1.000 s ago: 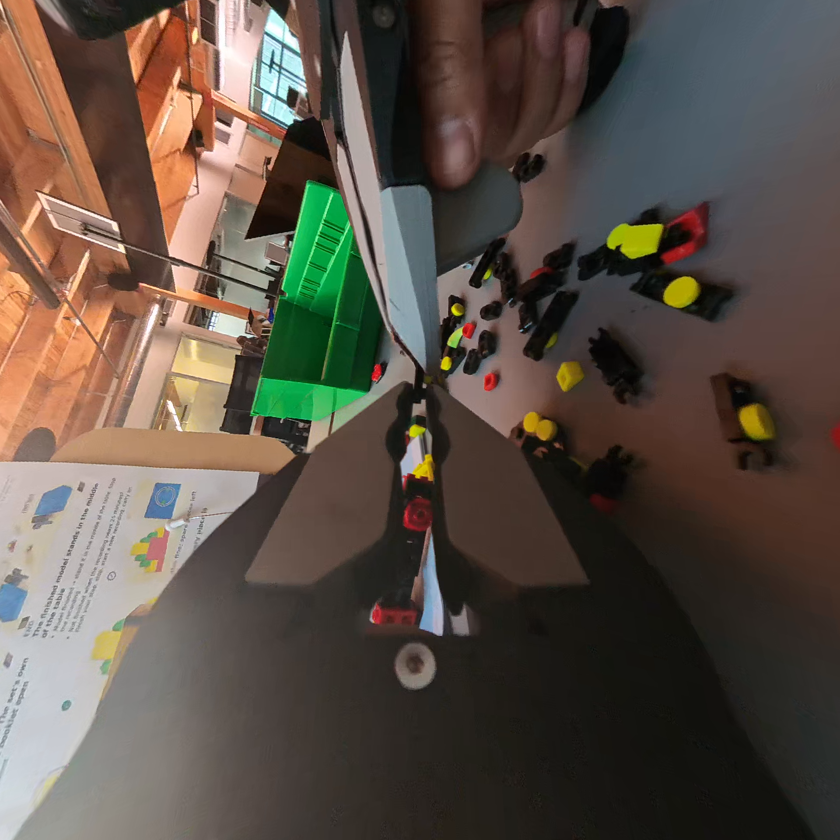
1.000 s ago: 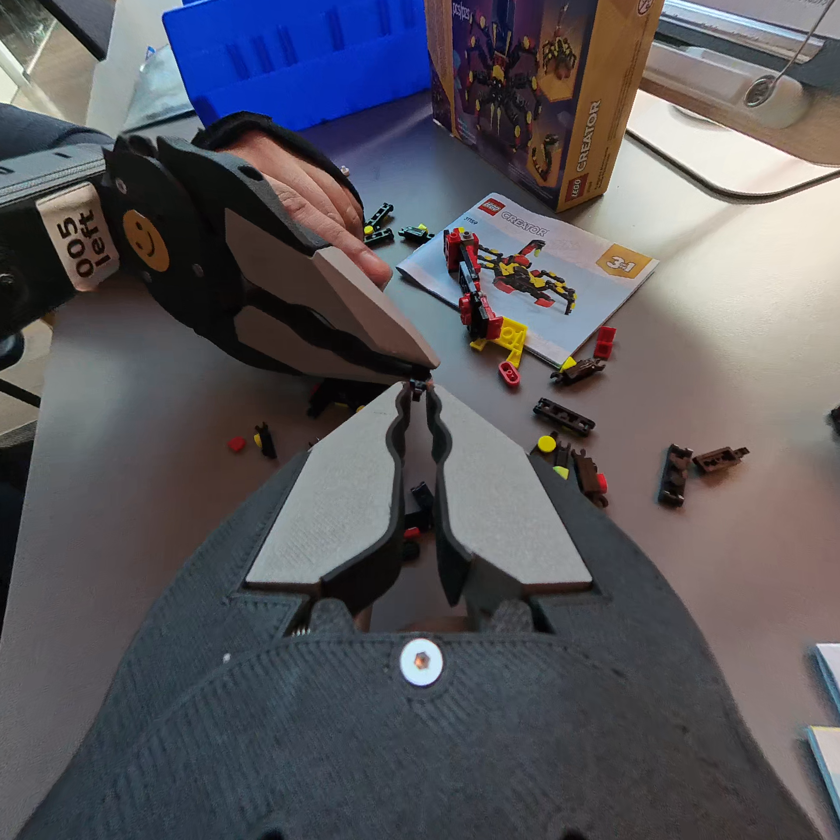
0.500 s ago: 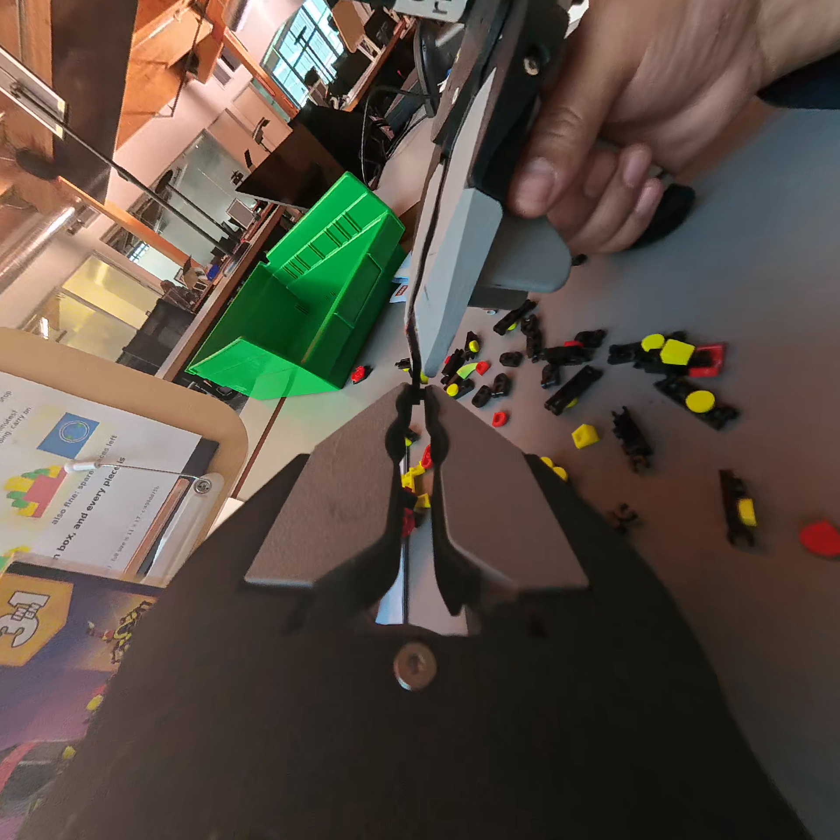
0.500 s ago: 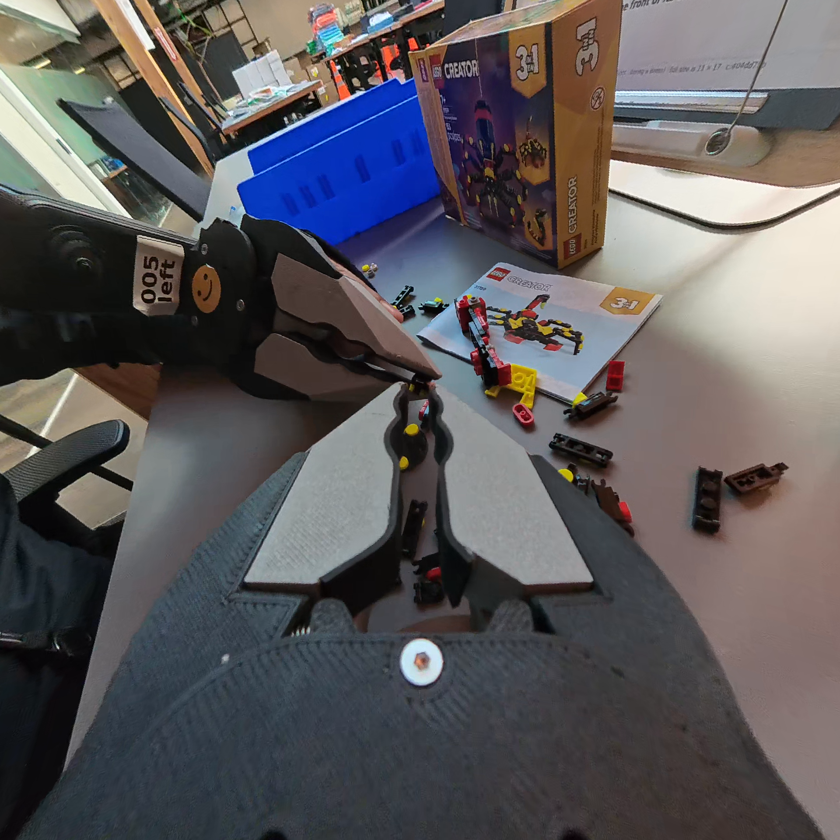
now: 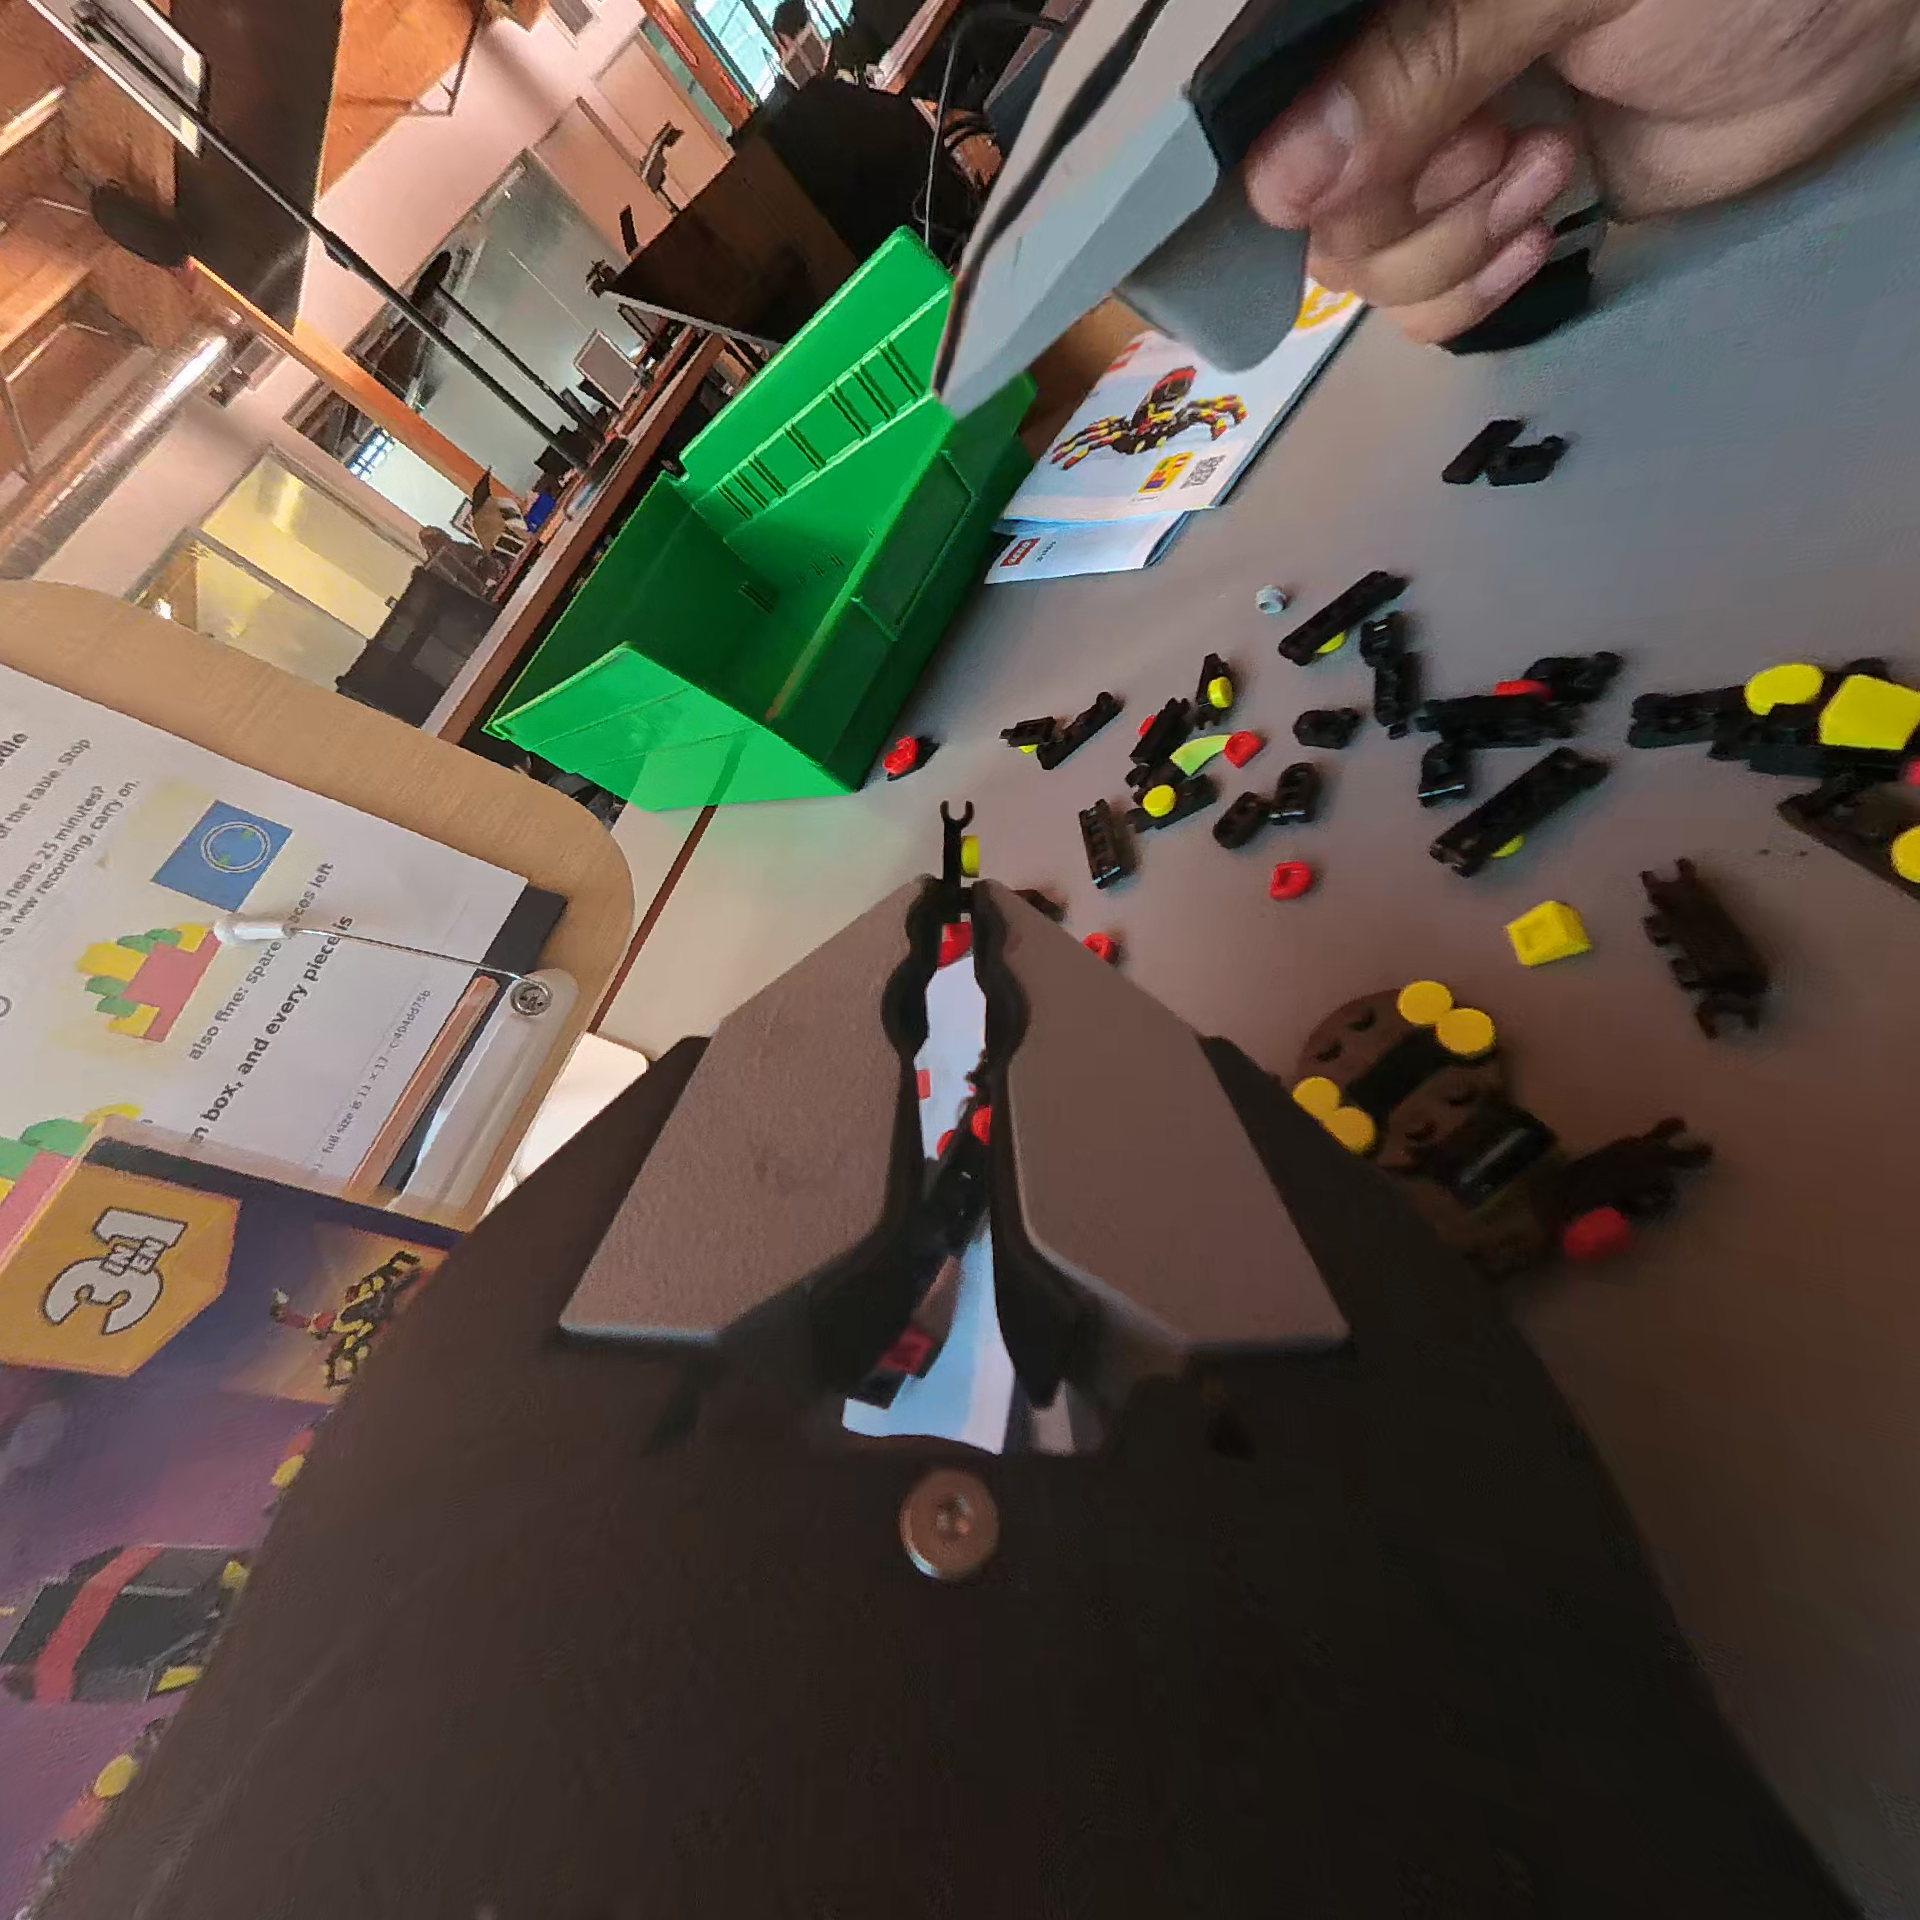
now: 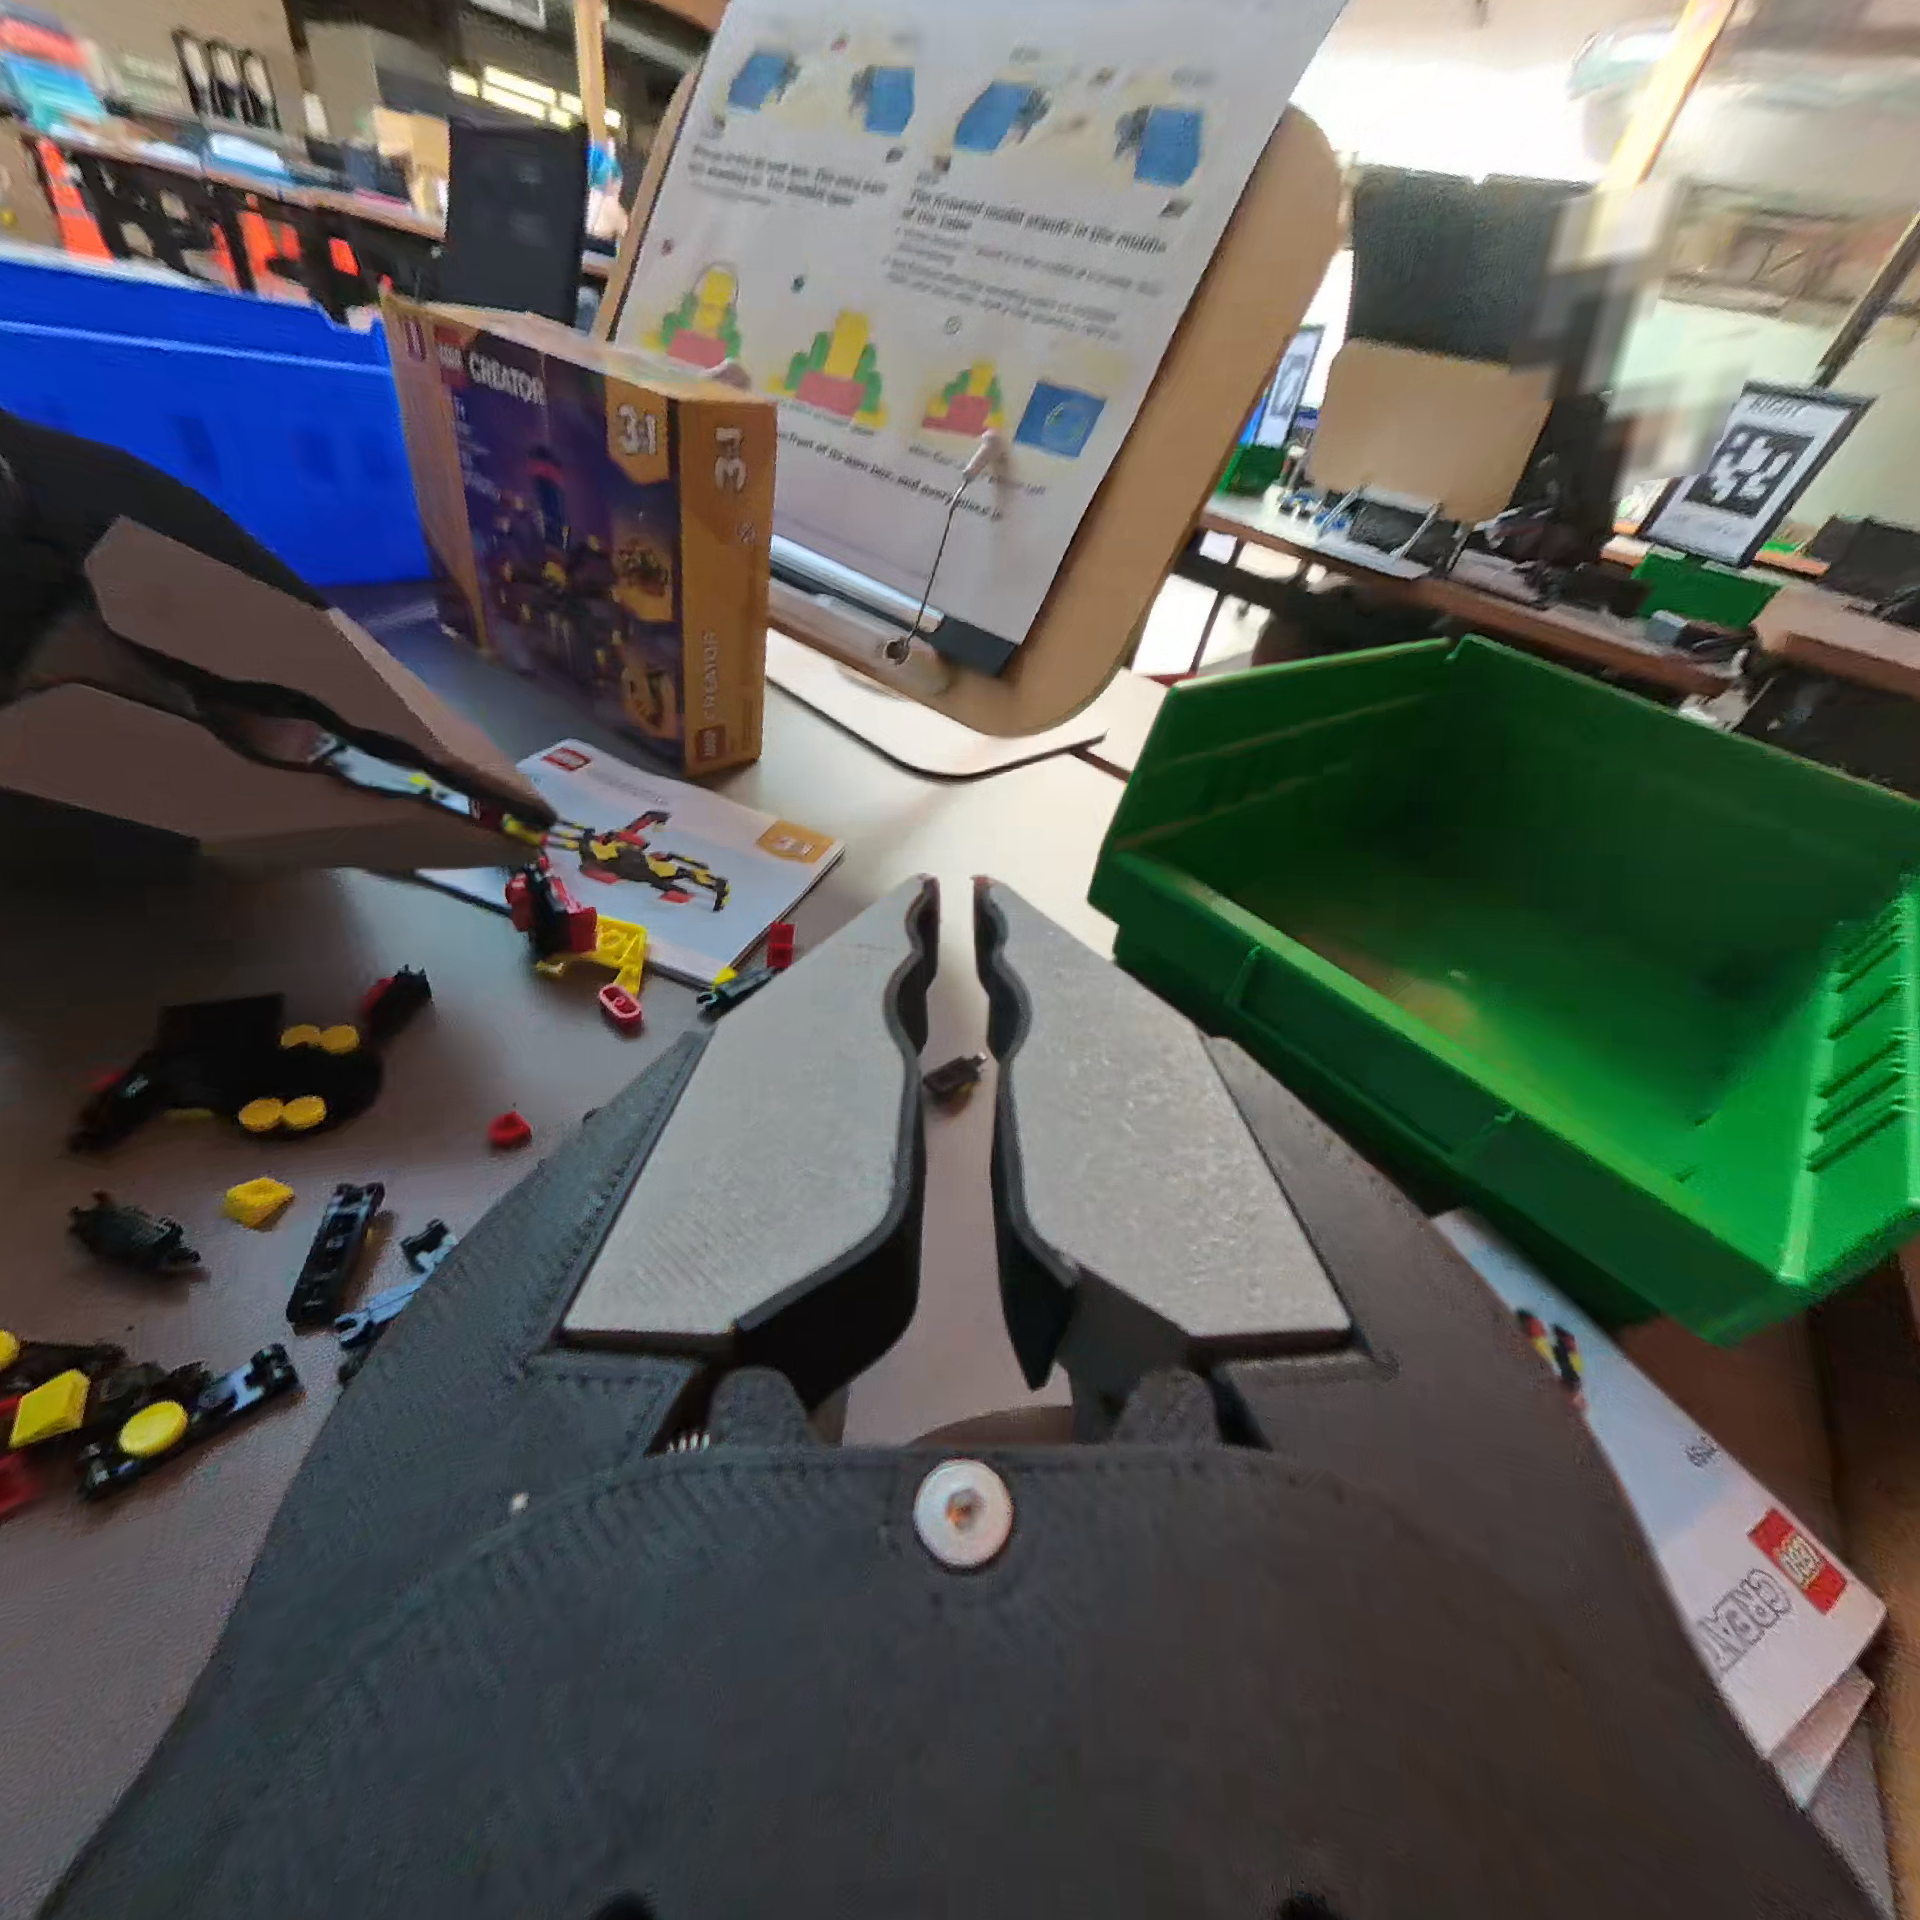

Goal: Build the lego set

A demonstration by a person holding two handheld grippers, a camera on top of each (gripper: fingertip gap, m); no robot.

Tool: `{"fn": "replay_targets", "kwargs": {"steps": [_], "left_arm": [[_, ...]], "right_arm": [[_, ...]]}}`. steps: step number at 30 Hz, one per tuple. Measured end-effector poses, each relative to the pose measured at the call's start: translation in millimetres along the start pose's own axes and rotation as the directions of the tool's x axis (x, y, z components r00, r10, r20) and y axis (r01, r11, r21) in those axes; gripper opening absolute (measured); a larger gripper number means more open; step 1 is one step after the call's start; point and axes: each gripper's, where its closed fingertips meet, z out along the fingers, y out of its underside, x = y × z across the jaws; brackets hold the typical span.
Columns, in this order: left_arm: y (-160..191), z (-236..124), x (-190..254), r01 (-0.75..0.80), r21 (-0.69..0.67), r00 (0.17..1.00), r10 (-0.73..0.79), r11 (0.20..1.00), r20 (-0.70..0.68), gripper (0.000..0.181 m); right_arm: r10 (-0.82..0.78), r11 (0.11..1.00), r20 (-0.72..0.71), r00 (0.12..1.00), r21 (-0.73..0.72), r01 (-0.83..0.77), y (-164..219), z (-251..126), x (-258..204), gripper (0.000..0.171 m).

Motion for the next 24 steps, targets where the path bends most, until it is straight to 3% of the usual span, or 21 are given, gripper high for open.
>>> {"fn": "replay_targets", "kwargs": {"steps": [4, 10, 16, 24], "left_arm": [[-0.2, -1.3, -2.9, -0.002, 0.010, 1.000, 0.002, 1.000, 0.017, 0.003], [0.5, -7.9, -8.9, -0.005, 0.027, 0.999, 0.003, 1.000, 0.051, 0.003], [3.5, -18.5, -24.8, 0.005, 0.032, 0.993, -0.009, 0.999, 0.117, 0.003], [11.6, -35.2, -39.9, 0.023, 0.005, 0.980, -0.023, 1.000, 0.197, 0.003]], "right_arm": [[-0.013, 0.990, -0.133, 0.991, 0.136, 0.032, -15.5, -19.6, 16.2, 0.000], [-0.233, 0.967, -0.365, 0.901, 0.010, 0.255, -10.9, -33.0, 22.4, 0.000], [-0.368, 0.929, -0.402, 0.838, -0.139, 0.342, 0.1, -35.0, 7.4, 0.000], [-0.485, 0.874, -0.332, 0.809, -0.227, 0.430, 8.0, -35.2, -29.2, 0.000]]}}
